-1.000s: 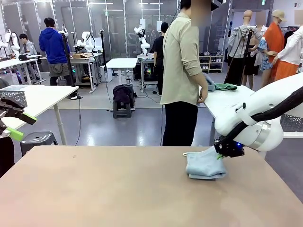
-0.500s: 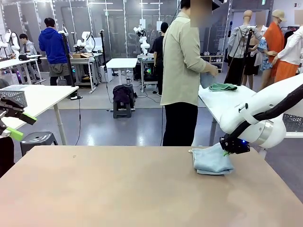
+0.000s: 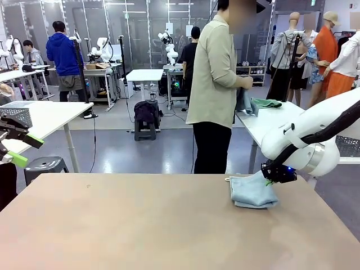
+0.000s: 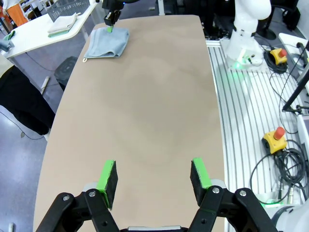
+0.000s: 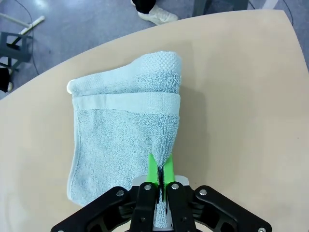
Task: Fold the towels and place them in the basket.
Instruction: Place the folded Towel with hook on the right side of the table, then when a person lays out a Towel with hook on the table, fold it in half twice.
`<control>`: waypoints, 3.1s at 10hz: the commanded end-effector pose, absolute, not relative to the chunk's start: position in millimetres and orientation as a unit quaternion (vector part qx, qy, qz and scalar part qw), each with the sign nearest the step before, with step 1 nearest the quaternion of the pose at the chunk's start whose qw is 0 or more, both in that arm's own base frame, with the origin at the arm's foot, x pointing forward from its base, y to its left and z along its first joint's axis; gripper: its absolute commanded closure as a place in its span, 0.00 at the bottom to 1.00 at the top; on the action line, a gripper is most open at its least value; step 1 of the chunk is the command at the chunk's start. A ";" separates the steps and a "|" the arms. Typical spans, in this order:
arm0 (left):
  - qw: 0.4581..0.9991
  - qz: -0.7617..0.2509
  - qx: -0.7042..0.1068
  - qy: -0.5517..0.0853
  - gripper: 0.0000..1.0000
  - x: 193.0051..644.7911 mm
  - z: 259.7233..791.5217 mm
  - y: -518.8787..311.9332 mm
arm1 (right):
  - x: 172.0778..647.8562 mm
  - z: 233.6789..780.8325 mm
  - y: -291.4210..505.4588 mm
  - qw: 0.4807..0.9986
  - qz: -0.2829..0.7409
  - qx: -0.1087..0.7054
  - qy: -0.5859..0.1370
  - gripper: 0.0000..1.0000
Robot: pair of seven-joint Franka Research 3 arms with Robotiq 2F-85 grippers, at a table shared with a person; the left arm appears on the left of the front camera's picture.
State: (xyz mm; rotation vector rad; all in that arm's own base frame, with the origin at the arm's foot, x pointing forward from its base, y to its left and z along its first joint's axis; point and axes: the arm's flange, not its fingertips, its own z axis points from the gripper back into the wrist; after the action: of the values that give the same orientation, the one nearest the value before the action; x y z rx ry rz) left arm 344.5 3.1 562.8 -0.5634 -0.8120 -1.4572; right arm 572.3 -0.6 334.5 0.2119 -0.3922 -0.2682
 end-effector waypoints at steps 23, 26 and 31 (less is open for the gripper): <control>0.624 -0.642 -0.254 -0.366 0.23 344.5 564.5 2.7 | 570.2 401.3 -109.7 0.983 -0.055 0.077 -0.160 0.18; 0.624 -0.642 -0.254 -0.366 0.23 344.5 564.5 2.7 | 518.9 453.1 -76.3 0.985 -0.045 0.105 -0.126 0.18; 0.624 -0.642 -0.254 -0.366 0.23 344.5 564.5 2.7 | 451.8 480.2 -28.4 0.987 -0.060 0.114 -0.100 0.18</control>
State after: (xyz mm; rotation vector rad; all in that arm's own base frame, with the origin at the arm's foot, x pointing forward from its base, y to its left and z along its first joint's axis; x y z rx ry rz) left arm 344.5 3.1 562.7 -0.5637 -0.8115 -1.4572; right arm 462.4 -33.1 479.1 0.2510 -0.2153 -0.0930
